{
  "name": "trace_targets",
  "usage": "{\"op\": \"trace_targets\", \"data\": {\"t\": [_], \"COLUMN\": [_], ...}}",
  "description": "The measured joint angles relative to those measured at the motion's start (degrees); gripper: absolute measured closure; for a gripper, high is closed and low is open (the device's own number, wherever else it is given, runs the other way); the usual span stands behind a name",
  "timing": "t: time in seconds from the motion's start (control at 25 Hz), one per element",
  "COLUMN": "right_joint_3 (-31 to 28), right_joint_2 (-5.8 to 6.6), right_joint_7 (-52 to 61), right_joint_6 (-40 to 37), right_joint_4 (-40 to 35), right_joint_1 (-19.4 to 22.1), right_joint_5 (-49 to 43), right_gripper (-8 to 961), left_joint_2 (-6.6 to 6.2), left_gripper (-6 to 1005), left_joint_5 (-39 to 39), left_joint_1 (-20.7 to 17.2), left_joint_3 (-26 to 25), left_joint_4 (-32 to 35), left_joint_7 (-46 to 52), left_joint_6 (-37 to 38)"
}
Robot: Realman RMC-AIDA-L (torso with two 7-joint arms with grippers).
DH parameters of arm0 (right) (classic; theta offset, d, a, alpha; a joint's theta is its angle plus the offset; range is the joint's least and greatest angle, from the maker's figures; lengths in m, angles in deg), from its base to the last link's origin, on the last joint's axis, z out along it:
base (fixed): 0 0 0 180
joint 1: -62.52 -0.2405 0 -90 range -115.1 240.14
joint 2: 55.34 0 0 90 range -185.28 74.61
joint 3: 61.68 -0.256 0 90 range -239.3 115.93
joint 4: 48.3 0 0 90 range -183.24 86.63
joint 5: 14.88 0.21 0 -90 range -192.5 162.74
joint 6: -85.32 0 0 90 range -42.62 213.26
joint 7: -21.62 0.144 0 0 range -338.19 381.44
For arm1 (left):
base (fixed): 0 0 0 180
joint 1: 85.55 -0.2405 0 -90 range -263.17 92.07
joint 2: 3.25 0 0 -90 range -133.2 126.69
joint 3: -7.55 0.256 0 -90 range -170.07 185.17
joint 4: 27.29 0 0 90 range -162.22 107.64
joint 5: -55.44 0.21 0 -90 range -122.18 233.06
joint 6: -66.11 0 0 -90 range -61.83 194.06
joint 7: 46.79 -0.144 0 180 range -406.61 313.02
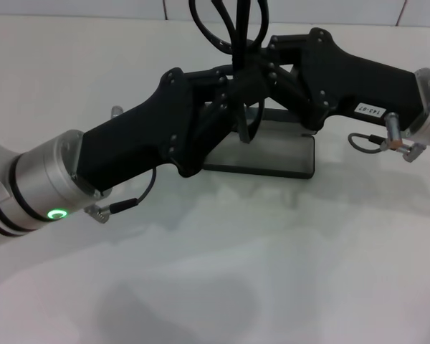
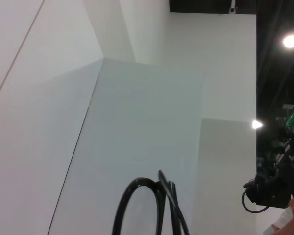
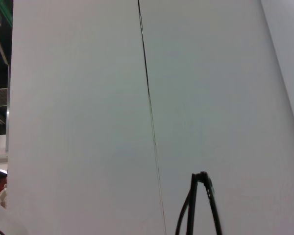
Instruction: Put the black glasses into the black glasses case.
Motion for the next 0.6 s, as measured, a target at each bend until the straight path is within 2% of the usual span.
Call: {"op": "trace_targets", "data": {"t": [0.6], "right_joint_3": [1.0], "right_joint_2": [0.00], "right_joint_7": [-0.1], "right_joint_6": [0.9], "right_joint_4": [0.0], "right_joint_1": [-0.1], "right_joint_5": [0.2], "right_gripper": [886], "left_joint_2": [0.00], "left_gripper": [949], "left_joint_5": [0.0], "left_joint_1": [-0.2], "left_joint_3": [0.1], "left_joint_4": [0.4], "left_joint_7": [0.3], "left_joint_6": [-0.5]}}
